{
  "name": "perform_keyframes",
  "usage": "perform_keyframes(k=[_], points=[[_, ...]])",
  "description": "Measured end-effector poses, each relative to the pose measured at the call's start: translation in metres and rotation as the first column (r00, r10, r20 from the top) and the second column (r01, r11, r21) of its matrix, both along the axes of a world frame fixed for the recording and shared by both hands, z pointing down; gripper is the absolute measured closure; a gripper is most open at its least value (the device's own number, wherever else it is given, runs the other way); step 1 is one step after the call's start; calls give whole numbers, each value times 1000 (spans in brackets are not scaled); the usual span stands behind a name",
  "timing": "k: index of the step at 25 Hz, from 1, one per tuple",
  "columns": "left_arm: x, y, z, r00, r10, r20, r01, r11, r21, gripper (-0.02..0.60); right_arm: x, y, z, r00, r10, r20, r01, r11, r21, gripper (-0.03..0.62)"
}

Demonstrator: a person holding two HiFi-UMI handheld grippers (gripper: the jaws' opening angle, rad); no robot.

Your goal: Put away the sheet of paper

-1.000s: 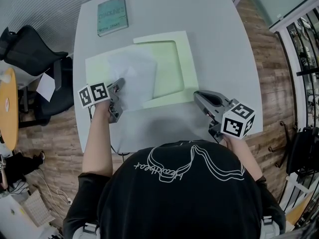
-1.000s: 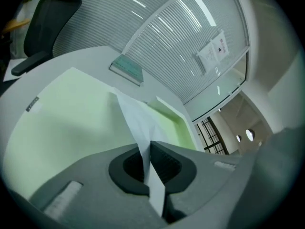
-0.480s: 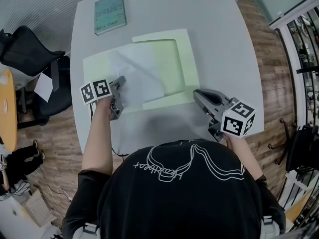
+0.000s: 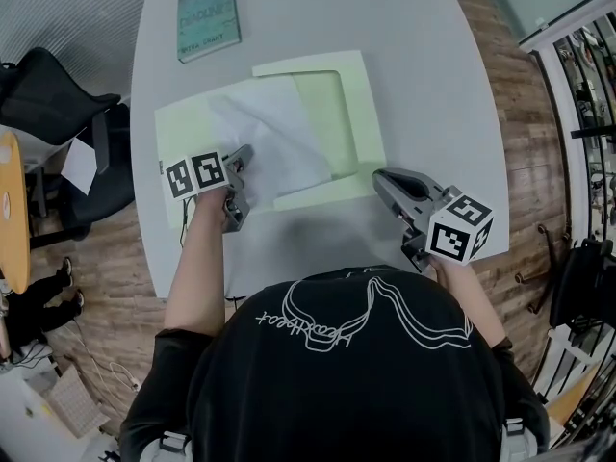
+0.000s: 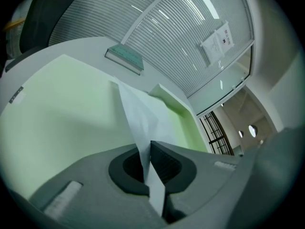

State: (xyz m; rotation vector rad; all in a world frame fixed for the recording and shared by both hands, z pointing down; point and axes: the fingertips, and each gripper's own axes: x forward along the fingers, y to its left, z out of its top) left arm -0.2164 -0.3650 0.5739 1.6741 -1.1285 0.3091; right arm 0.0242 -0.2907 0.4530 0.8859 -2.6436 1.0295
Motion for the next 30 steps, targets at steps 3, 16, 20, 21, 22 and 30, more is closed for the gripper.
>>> perform_keyframes(k=[3,16,20,21,22,30], points=[[11,4,4,1000,19,-1,-19,1000,-12,571,2,3,2,1000,3,-1,-3,1000,-6,585],[55,-3,8,996,74,-43,-75,997,-21,571,6,3,7,1000,19,3,-19,1000,-22,585],[67,-7,9,994,98,-47,-98,995,-18,571,6,3,10,1000,22,4,-22,999,-29,585],[70,-7,9,993,105,-47,-106,994,-19,571,6,4,11,1000,23,5,-23,999,-30,585],[73,-7,10,993,111,-48,-112,994,-19,571,7,5,12,1000,24,6,-24,999,-31,585],[86,-10,15,989,124,-81,-126,992,-27,571,9,5,16,999,33,5,-33,999,-41,585]])
